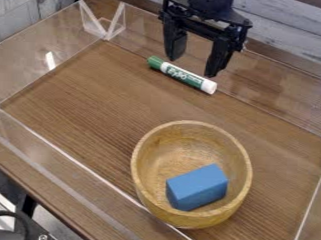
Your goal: Remove the blue block from inside the brown bowl and put it on the table
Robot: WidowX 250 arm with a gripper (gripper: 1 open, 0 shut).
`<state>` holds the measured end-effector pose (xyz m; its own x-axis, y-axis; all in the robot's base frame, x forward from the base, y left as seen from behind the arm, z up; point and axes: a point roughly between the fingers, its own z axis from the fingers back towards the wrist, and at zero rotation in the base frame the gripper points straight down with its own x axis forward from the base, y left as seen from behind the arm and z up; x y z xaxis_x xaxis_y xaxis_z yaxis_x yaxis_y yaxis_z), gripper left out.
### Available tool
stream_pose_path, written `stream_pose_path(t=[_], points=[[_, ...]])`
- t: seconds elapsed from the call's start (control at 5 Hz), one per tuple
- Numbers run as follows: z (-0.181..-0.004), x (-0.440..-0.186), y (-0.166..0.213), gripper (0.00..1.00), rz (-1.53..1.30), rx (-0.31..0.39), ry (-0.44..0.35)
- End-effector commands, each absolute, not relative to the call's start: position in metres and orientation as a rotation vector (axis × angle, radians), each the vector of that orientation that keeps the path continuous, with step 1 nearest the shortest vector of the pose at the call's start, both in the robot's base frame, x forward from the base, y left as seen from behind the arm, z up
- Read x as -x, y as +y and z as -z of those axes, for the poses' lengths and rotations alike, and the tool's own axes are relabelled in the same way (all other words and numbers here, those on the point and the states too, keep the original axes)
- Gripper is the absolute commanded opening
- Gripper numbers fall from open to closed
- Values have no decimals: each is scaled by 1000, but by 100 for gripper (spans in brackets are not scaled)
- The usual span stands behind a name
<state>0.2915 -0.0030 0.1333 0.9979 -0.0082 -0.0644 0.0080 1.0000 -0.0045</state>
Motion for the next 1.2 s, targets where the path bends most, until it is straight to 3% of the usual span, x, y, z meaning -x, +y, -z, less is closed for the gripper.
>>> stream_pose_path(t=[0.0, 0.4, 1.0], points=[[-130, -278, -11, 100, 36, 4, 72], [-127, -238, -43, 100, 199, -2, 32], [-112, -224, -61, 100, 227, 0, 5]])
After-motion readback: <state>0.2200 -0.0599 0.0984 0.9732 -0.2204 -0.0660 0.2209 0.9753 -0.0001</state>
